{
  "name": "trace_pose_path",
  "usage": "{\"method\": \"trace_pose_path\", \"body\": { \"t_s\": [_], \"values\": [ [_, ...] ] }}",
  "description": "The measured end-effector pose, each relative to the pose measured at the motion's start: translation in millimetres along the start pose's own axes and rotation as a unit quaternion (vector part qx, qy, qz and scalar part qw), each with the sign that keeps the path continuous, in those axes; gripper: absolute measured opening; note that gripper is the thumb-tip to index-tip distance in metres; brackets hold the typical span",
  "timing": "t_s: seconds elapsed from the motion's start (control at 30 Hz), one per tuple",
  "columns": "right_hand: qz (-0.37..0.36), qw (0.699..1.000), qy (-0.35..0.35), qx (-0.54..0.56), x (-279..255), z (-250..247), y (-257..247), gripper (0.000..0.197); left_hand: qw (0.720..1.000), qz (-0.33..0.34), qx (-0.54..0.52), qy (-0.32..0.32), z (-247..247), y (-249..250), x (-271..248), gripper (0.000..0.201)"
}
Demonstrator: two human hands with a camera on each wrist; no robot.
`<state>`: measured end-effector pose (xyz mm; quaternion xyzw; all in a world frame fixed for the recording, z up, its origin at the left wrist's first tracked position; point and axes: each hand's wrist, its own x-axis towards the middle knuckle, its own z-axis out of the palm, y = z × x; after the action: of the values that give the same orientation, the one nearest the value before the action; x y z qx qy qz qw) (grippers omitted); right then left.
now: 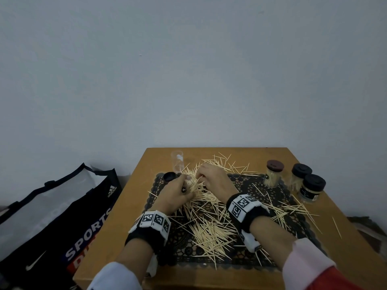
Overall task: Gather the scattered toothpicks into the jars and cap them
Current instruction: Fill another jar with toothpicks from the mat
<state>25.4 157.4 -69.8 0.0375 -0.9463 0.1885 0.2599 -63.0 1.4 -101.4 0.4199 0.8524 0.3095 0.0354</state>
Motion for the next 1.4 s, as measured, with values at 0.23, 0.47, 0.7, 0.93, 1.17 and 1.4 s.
{"method": "trace_pose_path", "body": {
  "t_s": [0.23,0.47,0.7,0.93,1.17,1.4],
  "values": [
    [-0.037,0.999,0.002,0.025,2,3,1,0.049,0.999,-0.013,-0.009,0.030,0,0,1,0.043],
    [-0.027,0.997,-0.002,0.069,-1,0,-5,0.034,0.999,-0.012,-0.009,0.041,0,0,-1,0.049],
    [-0.037,0.998,0.030,0.039,1,1,1,0.021,0.998,0.040,-0.042,0.027,-2,7,-1,0.048],
    [0.020,0.990,-0.075,0.120,-4,-6,0,0.045,0.996,0.044,-0.051,0.053,0,0,0,0.057],
    [-0.006,0.998,-0.037,0.058,-5,-2,7,0.038,0.993,0.064,0.033,0.089,-1,-2,-1,0.080],
    [0.040,0.990,-0.052,0.122,-1,1,5,0.050,0.984,0.053,0.097,0.140,-2,-6,1,0.052]
  ]
}}
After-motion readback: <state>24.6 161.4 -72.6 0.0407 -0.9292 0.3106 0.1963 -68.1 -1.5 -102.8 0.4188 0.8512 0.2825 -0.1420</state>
